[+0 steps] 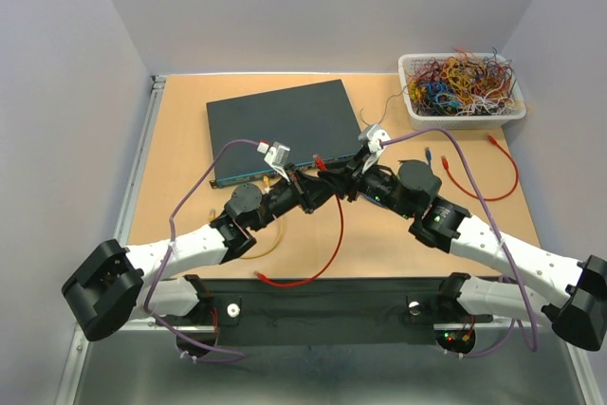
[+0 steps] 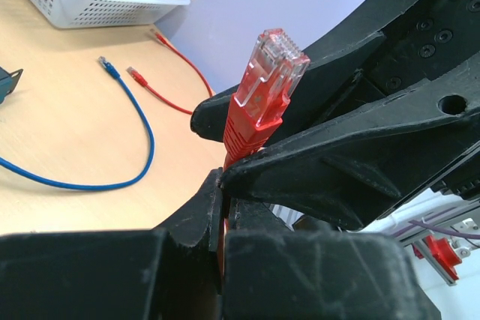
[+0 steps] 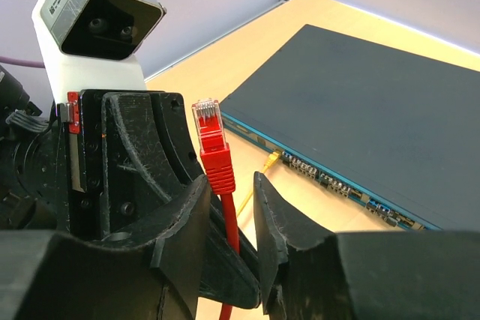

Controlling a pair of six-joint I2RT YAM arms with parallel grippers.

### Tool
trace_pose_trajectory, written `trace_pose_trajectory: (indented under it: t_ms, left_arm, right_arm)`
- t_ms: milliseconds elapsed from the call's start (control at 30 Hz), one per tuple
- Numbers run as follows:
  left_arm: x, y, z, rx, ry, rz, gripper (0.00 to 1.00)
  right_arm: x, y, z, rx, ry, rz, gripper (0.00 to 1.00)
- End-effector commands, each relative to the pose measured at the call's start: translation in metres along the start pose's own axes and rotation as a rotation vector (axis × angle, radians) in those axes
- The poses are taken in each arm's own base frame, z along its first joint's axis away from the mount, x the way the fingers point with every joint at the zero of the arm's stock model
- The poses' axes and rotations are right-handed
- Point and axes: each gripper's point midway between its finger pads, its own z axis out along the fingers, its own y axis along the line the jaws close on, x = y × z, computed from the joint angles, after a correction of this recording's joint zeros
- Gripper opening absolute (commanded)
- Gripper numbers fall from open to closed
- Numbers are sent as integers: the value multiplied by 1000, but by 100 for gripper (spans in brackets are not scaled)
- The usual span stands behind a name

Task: Insert the plug into the switch port

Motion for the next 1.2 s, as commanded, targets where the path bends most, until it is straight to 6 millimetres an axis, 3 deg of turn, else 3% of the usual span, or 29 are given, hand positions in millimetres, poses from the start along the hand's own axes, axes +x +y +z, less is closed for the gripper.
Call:
trace_pose_trajectory:
  t_ms: [0, 1000, 1133, 1167]
  left_arm:
    - [-31, -33, 10, 101, -82, 16, 0]
    - [-19, -16, 16, 42, -53, 2, 0]
    - [-18, -16, 18, 41, -47, 3, 0]
    - [-18, -15, 19, 37, -43, 7, 5]
  right_arm:
    - [-32, 9, 4, -27, -82, -16, 35]
    - [-51, 7, -3, -3, -136, -27, 19]
    - [-56, 7, -7, 2, -151, -26, 8]
    - [-54, 5, -7, 11, -146, -22, 6]
